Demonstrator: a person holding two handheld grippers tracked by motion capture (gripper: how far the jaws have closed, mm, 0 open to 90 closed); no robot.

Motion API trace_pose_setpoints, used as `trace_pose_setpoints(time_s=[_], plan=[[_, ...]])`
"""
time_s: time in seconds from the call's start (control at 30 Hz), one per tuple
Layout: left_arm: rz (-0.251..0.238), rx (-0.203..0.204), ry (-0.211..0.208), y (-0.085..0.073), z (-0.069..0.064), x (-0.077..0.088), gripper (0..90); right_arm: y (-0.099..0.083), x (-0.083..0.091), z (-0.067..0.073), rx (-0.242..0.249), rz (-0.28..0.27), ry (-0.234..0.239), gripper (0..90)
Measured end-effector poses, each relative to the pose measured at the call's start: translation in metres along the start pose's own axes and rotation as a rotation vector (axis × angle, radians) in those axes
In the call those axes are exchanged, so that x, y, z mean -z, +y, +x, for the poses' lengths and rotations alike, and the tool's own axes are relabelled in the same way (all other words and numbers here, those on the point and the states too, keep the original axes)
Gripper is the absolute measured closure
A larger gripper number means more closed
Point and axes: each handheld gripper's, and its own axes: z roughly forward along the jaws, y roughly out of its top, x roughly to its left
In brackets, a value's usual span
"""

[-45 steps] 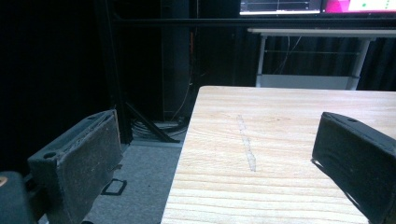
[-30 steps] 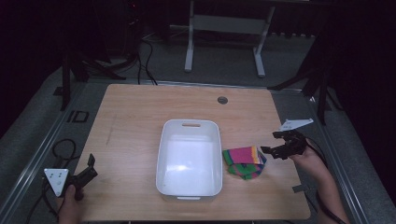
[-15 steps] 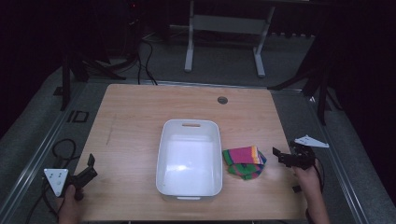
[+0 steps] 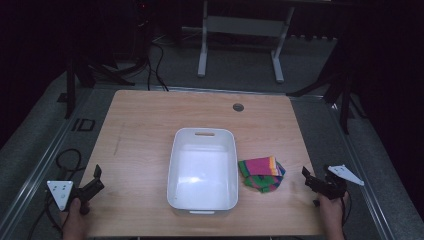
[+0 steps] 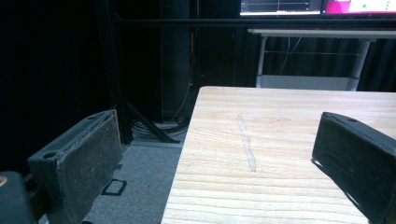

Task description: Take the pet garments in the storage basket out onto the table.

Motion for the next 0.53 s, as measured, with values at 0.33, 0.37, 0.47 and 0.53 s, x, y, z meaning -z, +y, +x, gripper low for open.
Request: trace_pose_setpoints(time_s=[0.33,0.37,0.47,0.53], plan=[[0.0,0.001,0.0,0.0,0.0,0.0,1.9,-0.015,0.02,-0.003,-0.065,-0.084,-0.087,13.3],[0.0,0.001,-0.001,0.0,0.0,0.0,1.9,-0.015,0.02,-0.003,-0.071,-0.088,-0.091,13.5],[0.0,0.001,-0.001,0.0,0.0,0.0,1.9,-0.016,0.019,-0.003,-0.068,-0.08,-0.083,13.5],[0.0,0.002,-0.001,0.0,0.0,0.0,1.9,-0.016,0.018,-0.002,-0.056,-0.079,-0.08,13.5]])
